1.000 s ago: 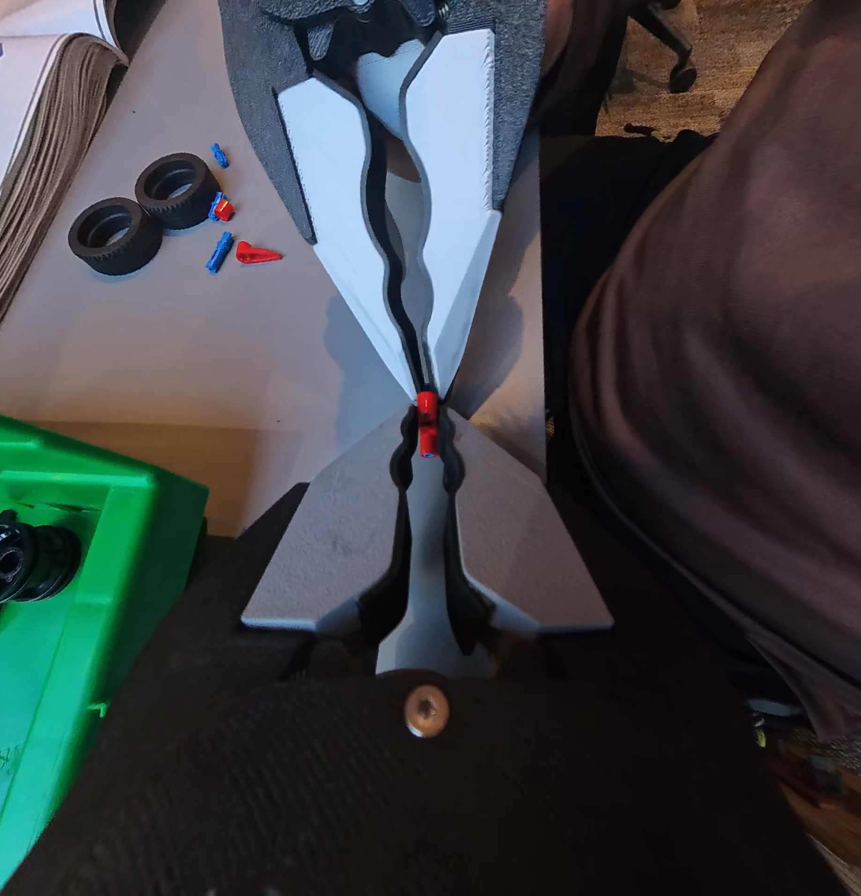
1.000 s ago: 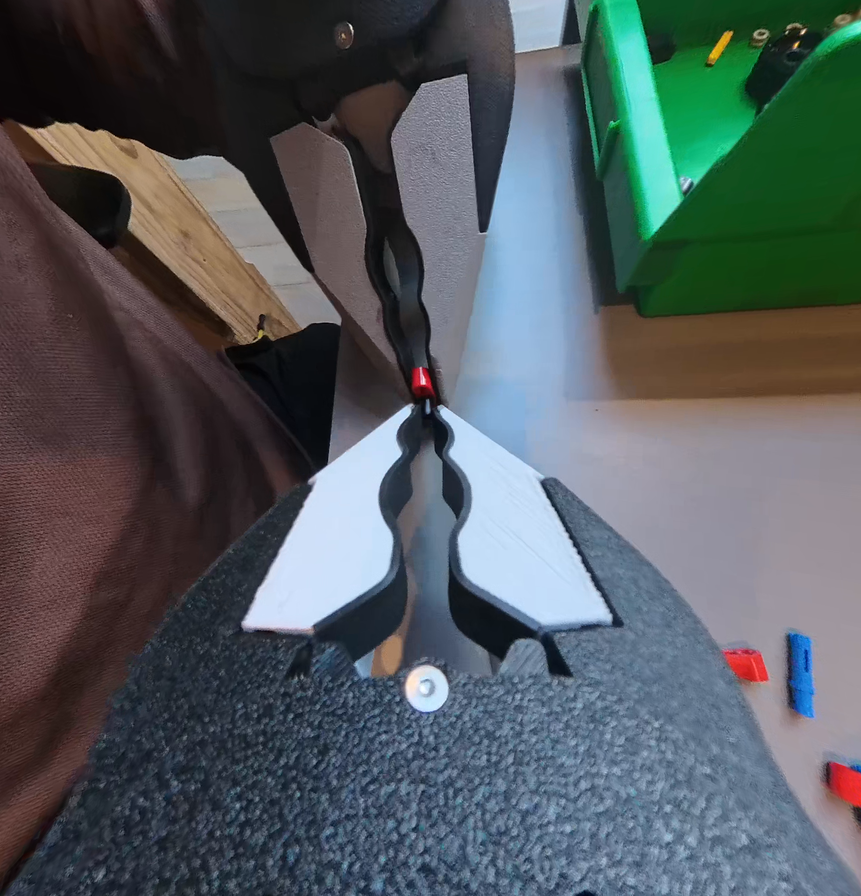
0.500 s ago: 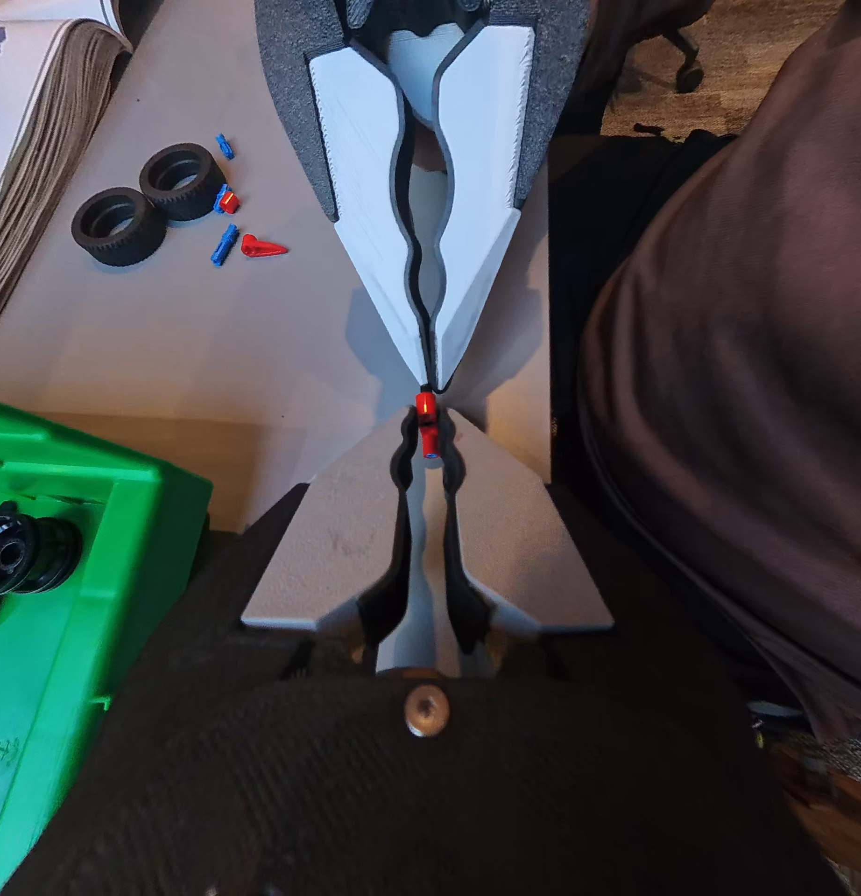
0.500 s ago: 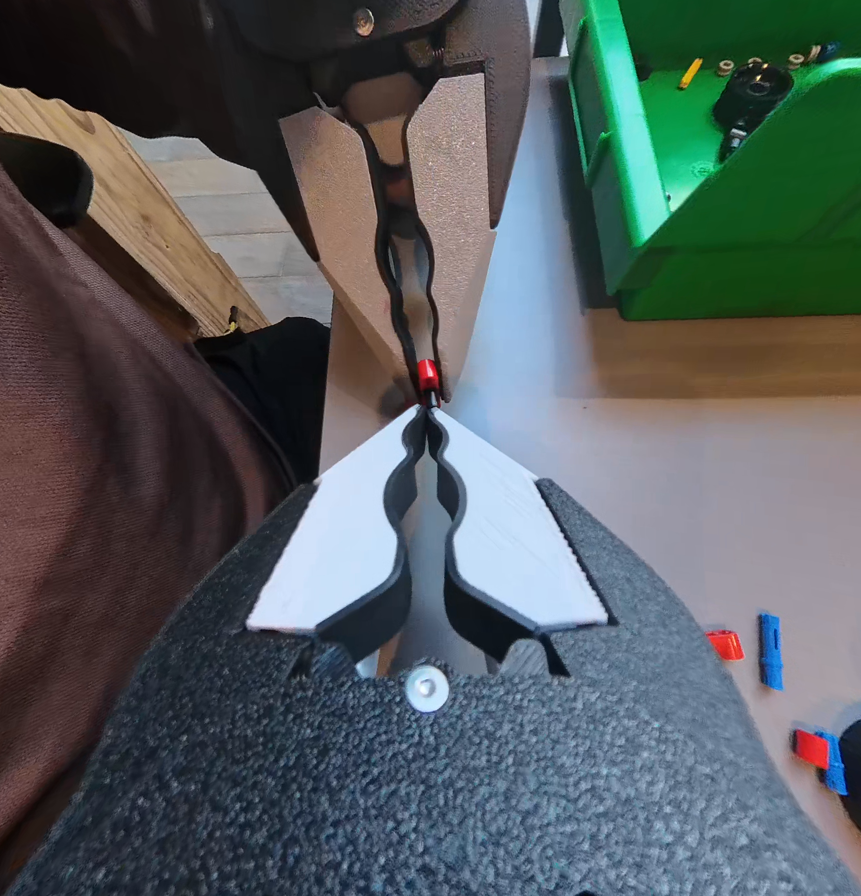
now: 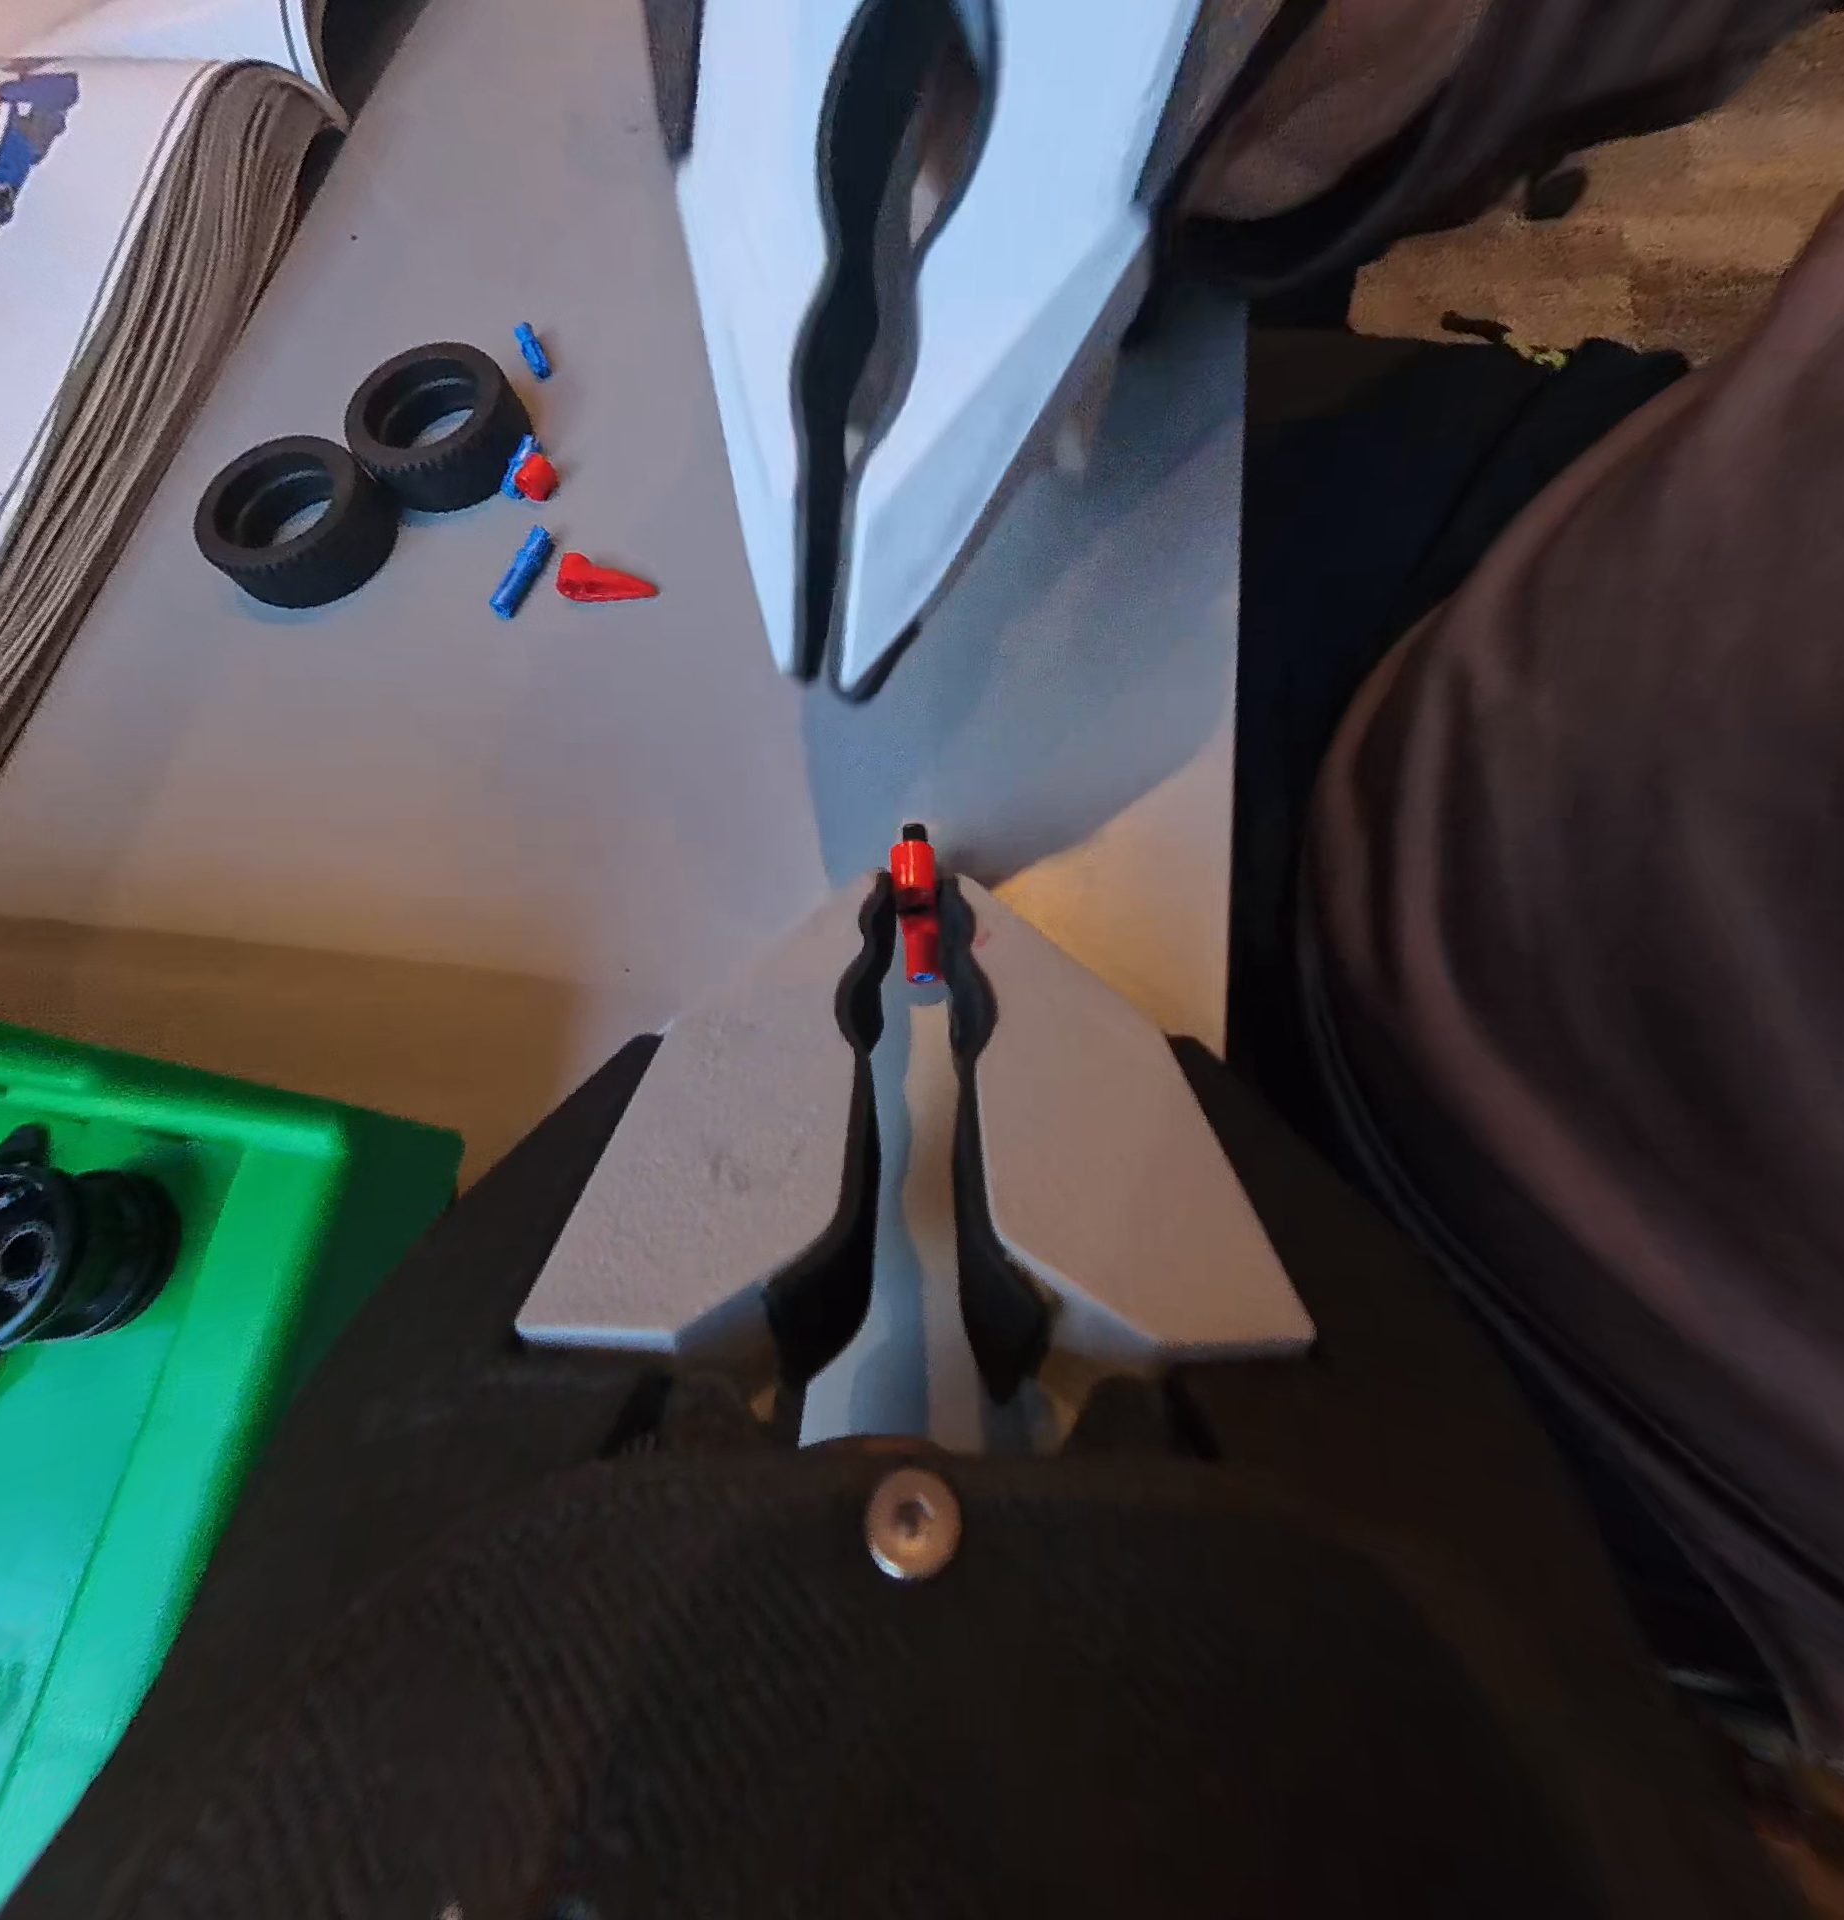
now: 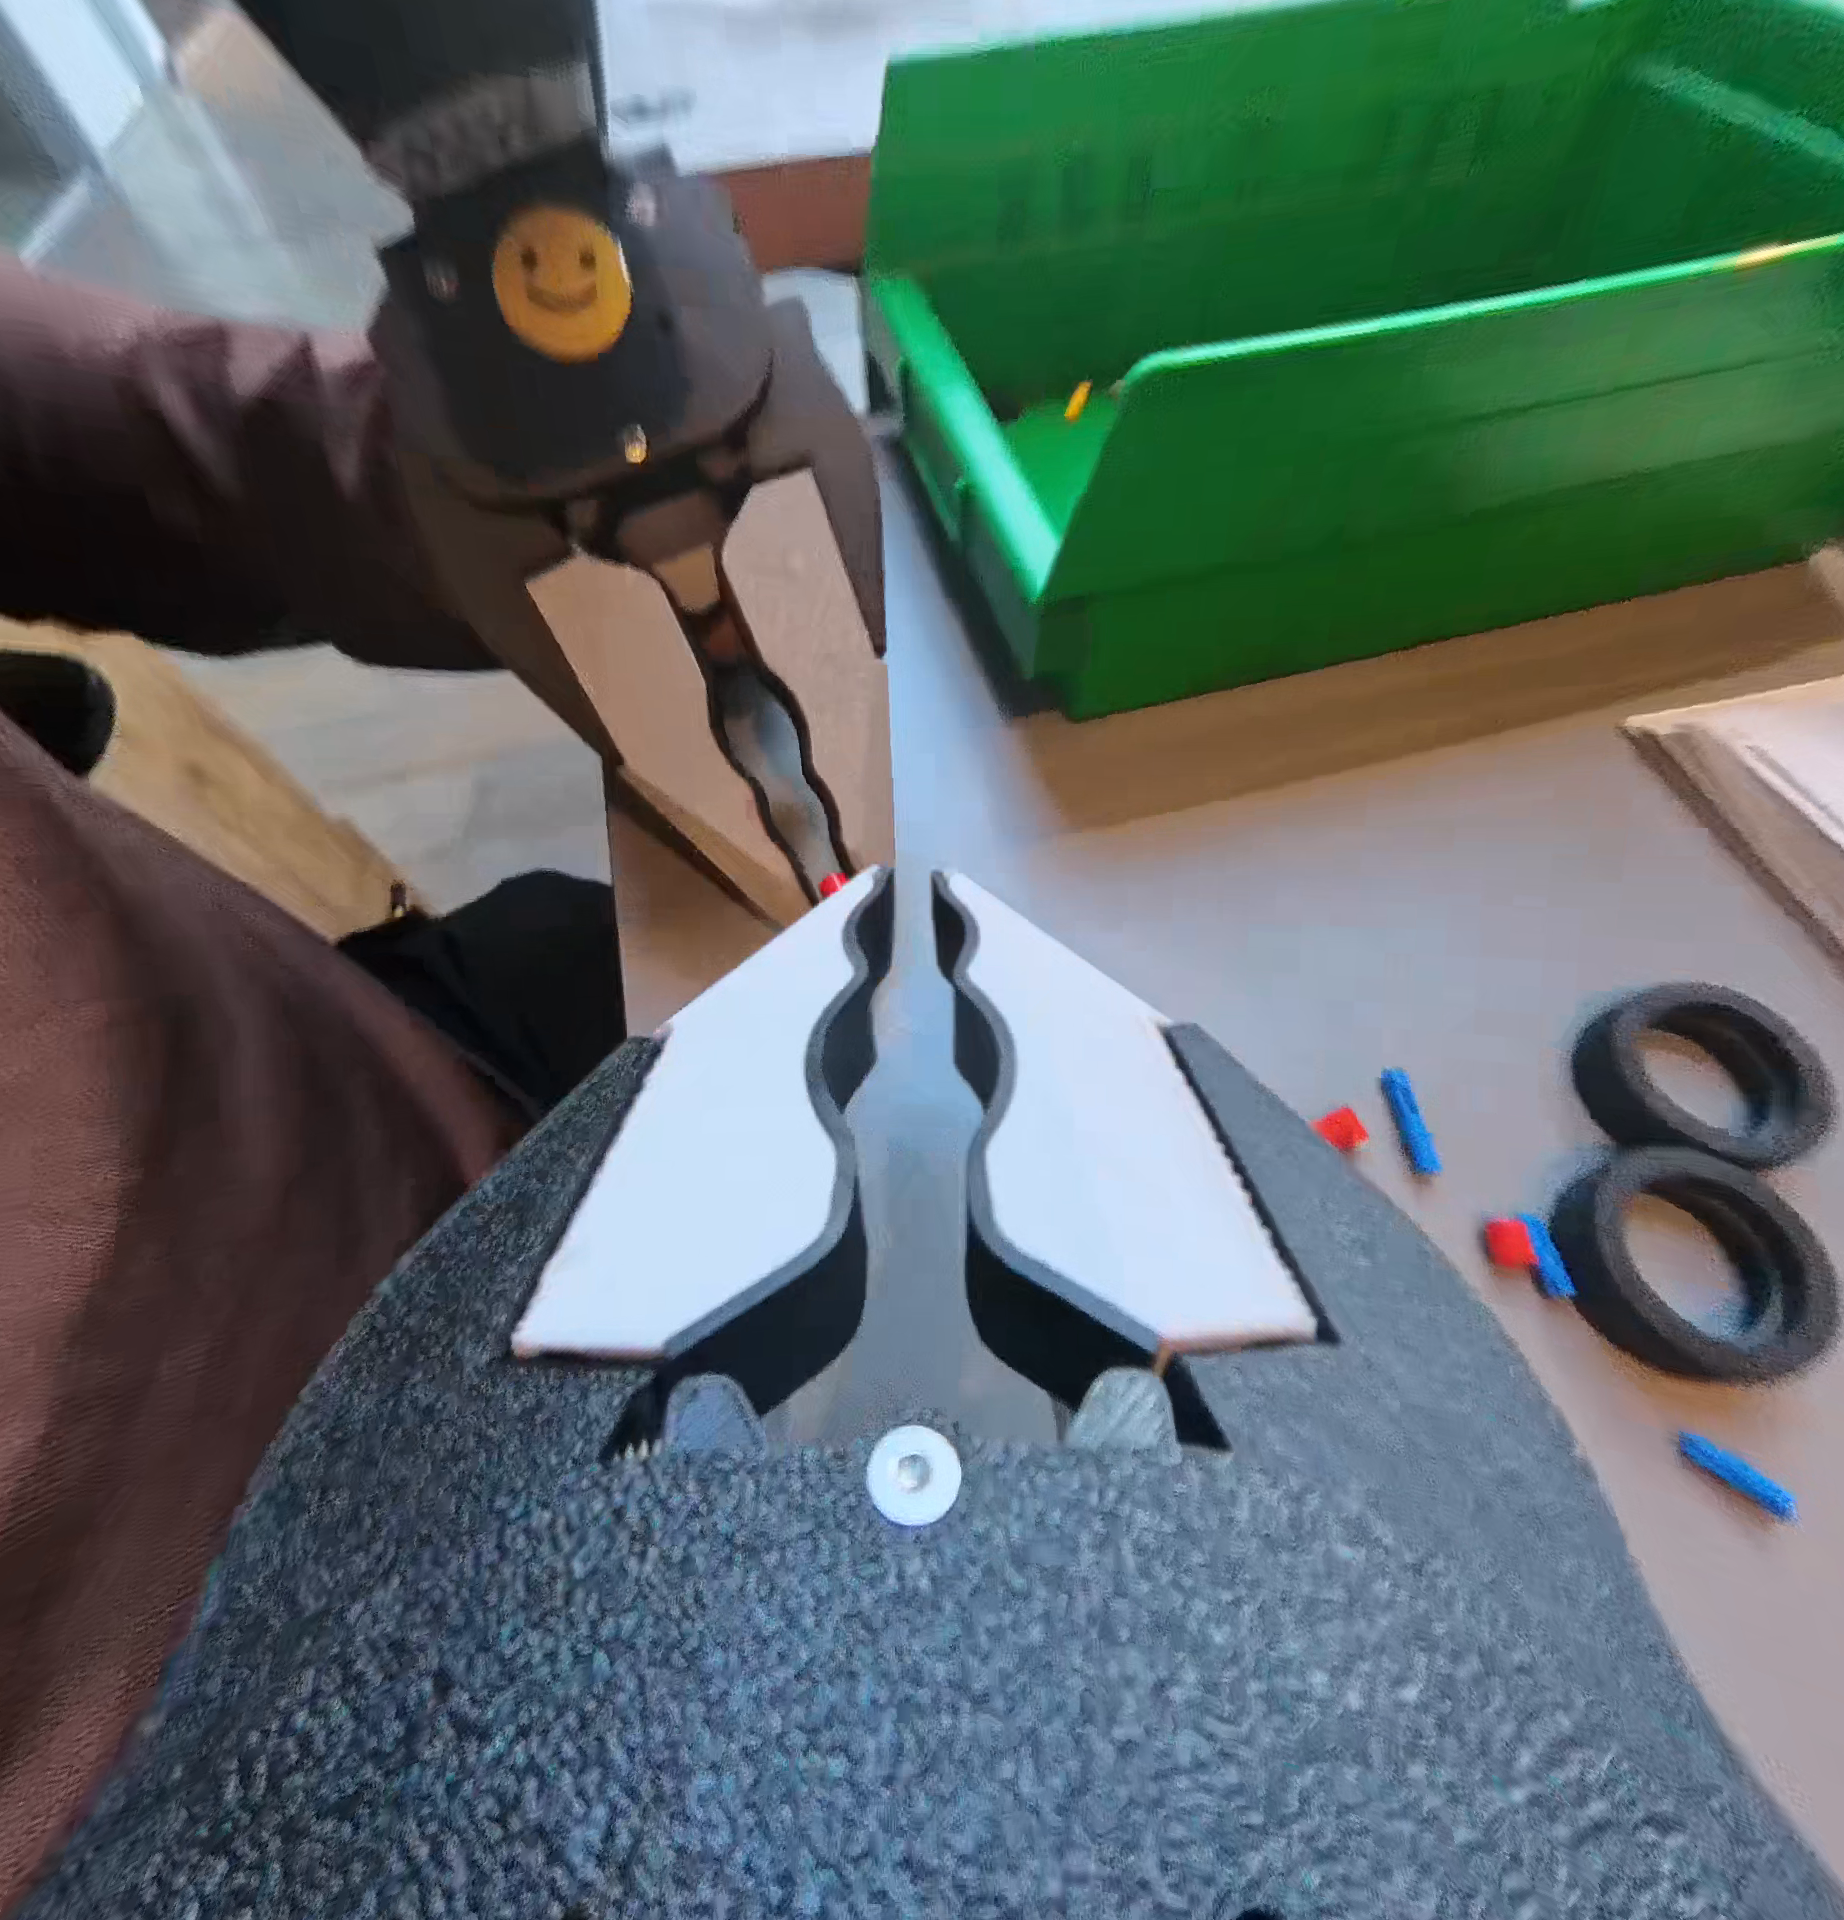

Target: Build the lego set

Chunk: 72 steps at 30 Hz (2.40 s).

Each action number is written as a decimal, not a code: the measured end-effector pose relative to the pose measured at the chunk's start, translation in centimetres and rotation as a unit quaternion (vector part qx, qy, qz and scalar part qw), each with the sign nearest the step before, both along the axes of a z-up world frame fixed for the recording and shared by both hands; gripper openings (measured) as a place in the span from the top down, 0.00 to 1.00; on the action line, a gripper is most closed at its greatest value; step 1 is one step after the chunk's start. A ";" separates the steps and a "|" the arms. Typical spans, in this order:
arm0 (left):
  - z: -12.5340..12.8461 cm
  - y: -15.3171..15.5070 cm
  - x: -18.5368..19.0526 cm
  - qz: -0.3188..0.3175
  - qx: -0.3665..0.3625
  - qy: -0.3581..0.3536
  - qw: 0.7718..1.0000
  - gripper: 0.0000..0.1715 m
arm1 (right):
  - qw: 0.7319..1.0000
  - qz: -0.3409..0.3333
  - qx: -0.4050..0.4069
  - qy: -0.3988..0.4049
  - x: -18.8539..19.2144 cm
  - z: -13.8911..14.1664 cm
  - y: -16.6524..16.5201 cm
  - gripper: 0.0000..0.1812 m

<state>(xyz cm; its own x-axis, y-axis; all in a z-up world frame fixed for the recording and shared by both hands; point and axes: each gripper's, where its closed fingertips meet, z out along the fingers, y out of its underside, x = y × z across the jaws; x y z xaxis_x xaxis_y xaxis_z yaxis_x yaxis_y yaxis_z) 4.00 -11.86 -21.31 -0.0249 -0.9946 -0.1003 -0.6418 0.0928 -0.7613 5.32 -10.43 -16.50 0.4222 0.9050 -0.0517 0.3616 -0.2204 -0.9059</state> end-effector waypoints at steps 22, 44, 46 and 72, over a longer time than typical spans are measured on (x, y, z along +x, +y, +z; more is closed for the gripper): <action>-0.1 1.6 2.2 0.046 0.016 0.003 0.999 0.96 | 0.992 -0.103 0.068 0.011 6.7 0.4 -0.4 0.91; -0.7 1.5 2.1 0.044 -0.012 0.021 0.999 0.79 | 0.973 -0.219 0.033 -0.065 10.4 3.8 3.9 0.92; -0.4 1.6 2.1 0.046 -0.009 0.012 0.999 0.79 | 0.970 -0.220 0.007 -0.104 9.5 1.7 4.9 0.92; 2.2 2.8 1.8 0.095 0.186 -0.052 0.977 0.82 | 0.982 -0.124 0.030 -0.142 6.3 -3.9 -9.4 0.90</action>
